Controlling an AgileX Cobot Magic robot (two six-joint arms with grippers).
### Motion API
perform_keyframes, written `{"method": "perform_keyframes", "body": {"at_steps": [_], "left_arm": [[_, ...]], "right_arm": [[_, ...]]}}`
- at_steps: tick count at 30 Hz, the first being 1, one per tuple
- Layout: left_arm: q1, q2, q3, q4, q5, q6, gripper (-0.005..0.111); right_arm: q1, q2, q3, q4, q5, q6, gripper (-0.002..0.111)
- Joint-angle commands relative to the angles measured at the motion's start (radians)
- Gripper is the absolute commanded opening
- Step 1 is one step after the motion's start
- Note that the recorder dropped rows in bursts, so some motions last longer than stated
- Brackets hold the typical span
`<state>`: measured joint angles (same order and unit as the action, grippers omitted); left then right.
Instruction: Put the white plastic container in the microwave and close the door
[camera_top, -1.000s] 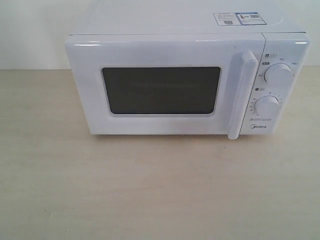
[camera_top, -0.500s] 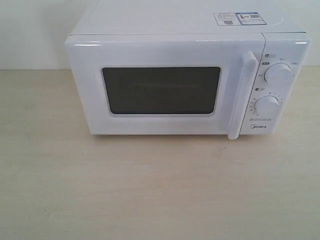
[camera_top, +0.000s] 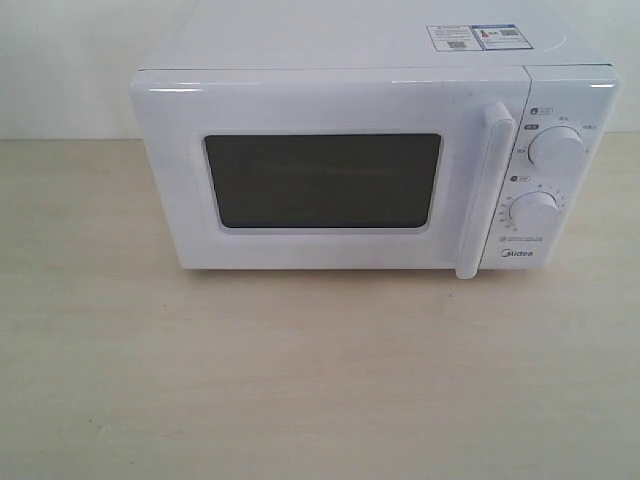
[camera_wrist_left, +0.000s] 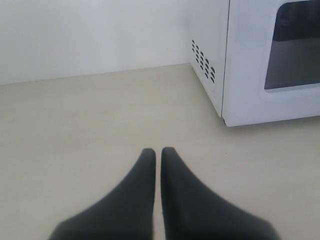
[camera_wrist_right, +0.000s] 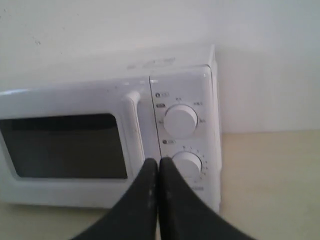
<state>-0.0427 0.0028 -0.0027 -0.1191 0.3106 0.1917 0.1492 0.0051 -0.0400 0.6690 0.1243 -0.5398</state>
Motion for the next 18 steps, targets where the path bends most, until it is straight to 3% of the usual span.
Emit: {"method": "perform_keyframes", "body": {"at_steps": [1, 5, 18], "left_arm": [[0.002, -0.003, 0.003, -0.007, -0.001, -0.007, 0.004], [0.002, -0.003, 0.003, -0.007, -0.001, -0.007, 0.004], [0.002, -0.003, 0.003, -0.007, -0.001, -0.007, 0.004]], "right_arm": [[0.001, -0.005, 0.040, -0.459, -0.027, 0.465, 0.000], [0.001, -0.005, 0.040, -0.694, -0.031, 0.683, 0.000], [0.001, -0.005, 0.040, -0.717, 0.211, 0.690, 0.000]]}}
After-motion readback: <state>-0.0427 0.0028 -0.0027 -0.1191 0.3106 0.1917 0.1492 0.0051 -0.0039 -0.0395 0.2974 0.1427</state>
